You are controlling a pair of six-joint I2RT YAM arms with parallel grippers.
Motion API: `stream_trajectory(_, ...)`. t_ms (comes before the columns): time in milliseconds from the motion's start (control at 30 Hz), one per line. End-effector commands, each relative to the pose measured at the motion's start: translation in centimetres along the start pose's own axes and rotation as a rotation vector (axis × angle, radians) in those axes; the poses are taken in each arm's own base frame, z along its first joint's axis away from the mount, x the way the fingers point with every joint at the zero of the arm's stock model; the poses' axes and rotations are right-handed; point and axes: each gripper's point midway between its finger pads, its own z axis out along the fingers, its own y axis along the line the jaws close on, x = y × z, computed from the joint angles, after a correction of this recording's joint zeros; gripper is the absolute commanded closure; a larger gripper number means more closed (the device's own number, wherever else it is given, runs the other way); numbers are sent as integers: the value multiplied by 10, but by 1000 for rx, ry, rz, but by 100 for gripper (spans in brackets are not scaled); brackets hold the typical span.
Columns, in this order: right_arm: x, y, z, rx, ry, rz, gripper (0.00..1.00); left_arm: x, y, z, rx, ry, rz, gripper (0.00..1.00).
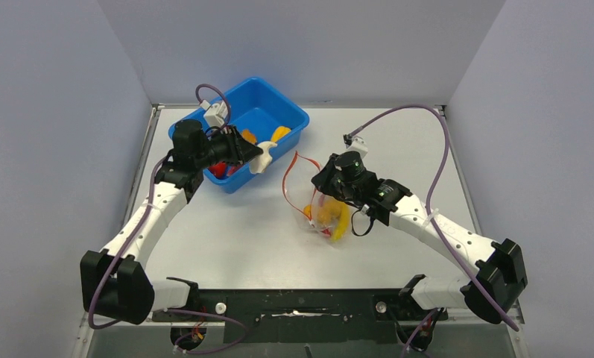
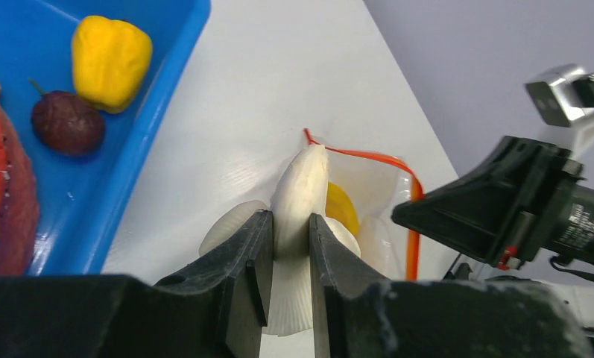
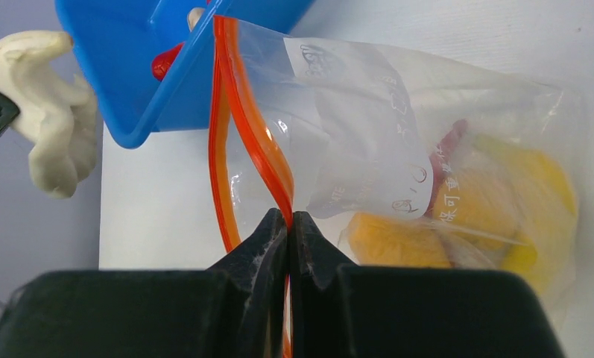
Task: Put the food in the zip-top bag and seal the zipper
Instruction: Place the fake vegetable in the zipper food storage bag.
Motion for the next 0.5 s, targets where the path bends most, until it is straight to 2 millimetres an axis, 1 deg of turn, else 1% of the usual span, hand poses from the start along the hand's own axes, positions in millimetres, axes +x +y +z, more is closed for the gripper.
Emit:
stream_trajectory(0,-19,28,0,-97,-48,22,100,-13,-42,-11,111,-76,-44,85)
stream_trajectory(200,-19,32,1,-115,-49,26,100,-2,-58,-10,133,-102,-148,86)
stream_trajectory(400,-20,36,0,-134,-50,28,100,18,-76,1,160,-64,-188,86)
stream_trajectory(467,-20,37,0,-139,-51,28,100,21,-78,6,154,-63,-201,86)
